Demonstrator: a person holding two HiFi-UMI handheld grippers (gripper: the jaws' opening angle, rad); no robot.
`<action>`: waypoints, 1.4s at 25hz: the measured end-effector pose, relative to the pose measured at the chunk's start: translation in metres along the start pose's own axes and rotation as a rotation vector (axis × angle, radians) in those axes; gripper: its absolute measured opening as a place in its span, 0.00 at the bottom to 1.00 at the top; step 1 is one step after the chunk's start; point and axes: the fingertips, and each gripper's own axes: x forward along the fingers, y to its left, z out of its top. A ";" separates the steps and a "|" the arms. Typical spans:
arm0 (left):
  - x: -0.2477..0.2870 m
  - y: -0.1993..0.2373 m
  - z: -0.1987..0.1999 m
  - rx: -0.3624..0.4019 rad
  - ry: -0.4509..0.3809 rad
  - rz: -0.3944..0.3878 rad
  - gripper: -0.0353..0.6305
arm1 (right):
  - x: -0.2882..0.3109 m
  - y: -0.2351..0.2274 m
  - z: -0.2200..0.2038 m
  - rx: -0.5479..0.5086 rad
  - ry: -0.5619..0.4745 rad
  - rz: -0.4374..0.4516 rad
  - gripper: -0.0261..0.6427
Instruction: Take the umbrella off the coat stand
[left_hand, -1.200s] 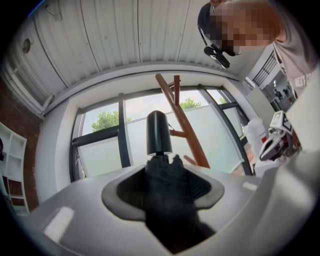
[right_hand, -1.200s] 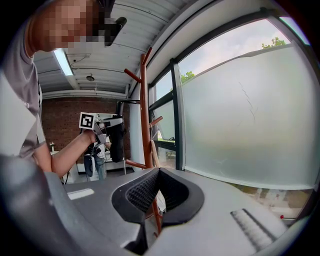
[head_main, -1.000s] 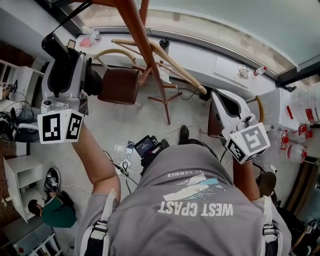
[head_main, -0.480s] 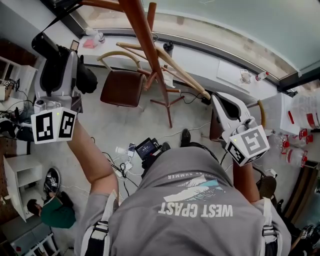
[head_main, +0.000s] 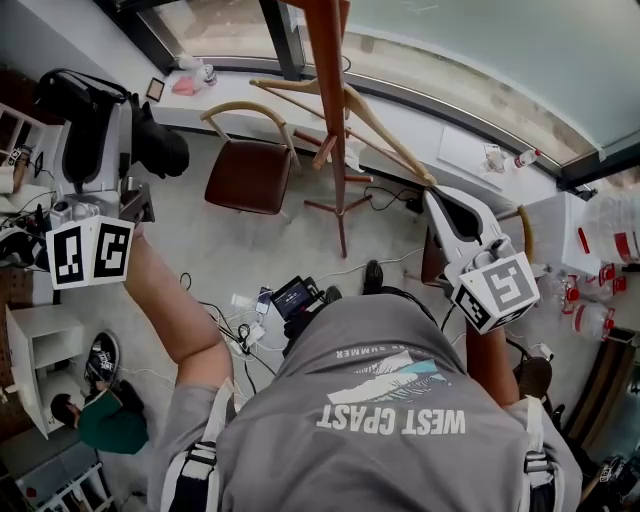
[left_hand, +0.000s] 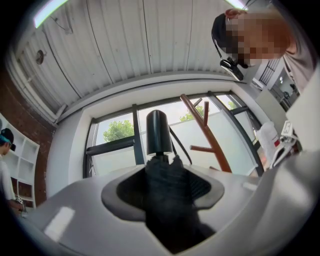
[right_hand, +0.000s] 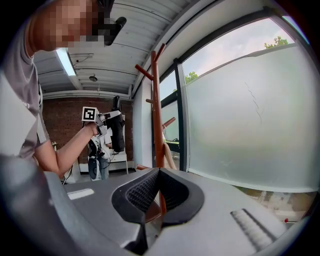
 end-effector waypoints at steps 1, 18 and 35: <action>-0.003 0.000 0.001 0.008 0.003 0.003 0.38 | -0.001 0.001 0.000 -0.001 -0.001 0.000 0.04; -0.071 0.004 0.012 0.079 0.055 -0.008 0.38 | 0.000 0.043 0.011 -0.025 -0.031 0.049 0.04; -0.124 -0.059 0.007 0.063 0.103 -0.118 0.38 | 0.011 0.054 0.027 -0.070 -0.073 0.094 0.04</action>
